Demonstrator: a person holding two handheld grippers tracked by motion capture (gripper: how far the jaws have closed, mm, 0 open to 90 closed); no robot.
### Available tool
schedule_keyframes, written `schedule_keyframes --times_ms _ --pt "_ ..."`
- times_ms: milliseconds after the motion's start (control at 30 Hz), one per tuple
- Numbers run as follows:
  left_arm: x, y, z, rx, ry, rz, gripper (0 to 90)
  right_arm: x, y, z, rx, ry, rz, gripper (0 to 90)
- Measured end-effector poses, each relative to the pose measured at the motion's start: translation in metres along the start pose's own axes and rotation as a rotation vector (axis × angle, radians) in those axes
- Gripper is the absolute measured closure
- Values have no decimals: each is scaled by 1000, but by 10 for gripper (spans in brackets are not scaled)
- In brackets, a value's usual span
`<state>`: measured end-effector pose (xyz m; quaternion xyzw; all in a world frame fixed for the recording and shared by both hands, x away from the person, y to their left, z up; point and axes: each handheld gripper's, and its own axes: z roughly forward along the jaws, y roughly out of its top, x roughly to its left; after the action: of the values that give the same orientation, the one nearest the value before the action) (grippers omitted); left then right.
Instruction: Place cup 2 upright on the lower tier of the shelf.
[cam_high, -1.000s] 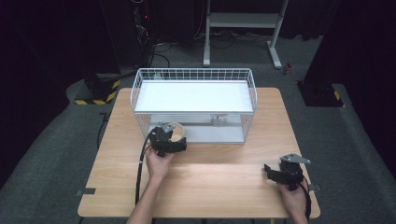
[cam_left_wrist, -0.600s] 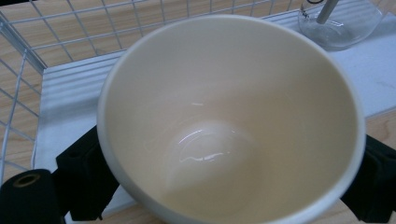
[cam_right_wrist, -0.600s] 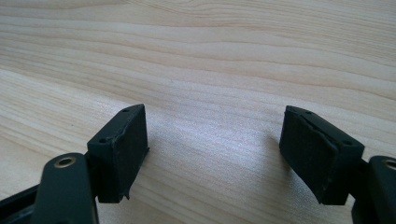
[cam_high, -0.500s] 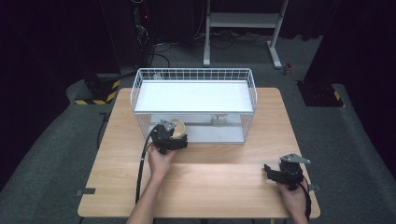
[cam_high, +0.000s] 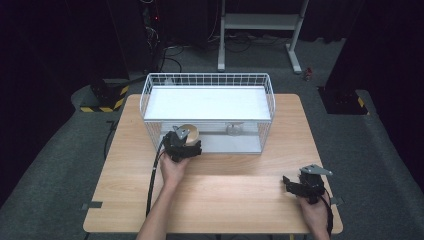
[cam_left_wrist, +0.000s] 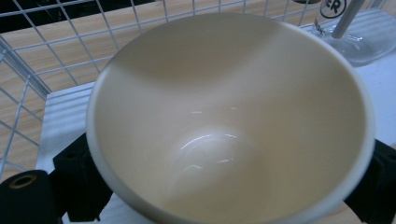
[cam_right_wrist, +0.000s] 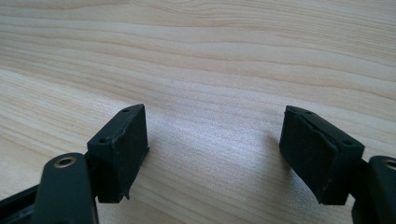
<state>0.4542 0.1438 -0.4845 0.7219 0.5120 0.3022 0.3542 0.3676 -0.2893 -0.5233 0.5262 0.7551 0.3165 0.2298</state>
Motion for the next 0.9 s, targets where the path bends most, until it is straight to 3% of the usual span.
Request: schedule_keyframes --times_ms 167,300,367,733,900 --pt "2 0 2 -9 -9 8 80 0 0 0 0 0 0 238" --pt "2 6 6 38 -7 25 73 0 0 0 0 0 0 238" --pt "1 6 8 29 4 13 73 0 0 0 0 0 0 238" --pt "3 6 10 14 6 31 69 0 0 0 0 0 0 238" --pt "2 5 10 16 -1 14 67 0 0 0 0 0 0 238"
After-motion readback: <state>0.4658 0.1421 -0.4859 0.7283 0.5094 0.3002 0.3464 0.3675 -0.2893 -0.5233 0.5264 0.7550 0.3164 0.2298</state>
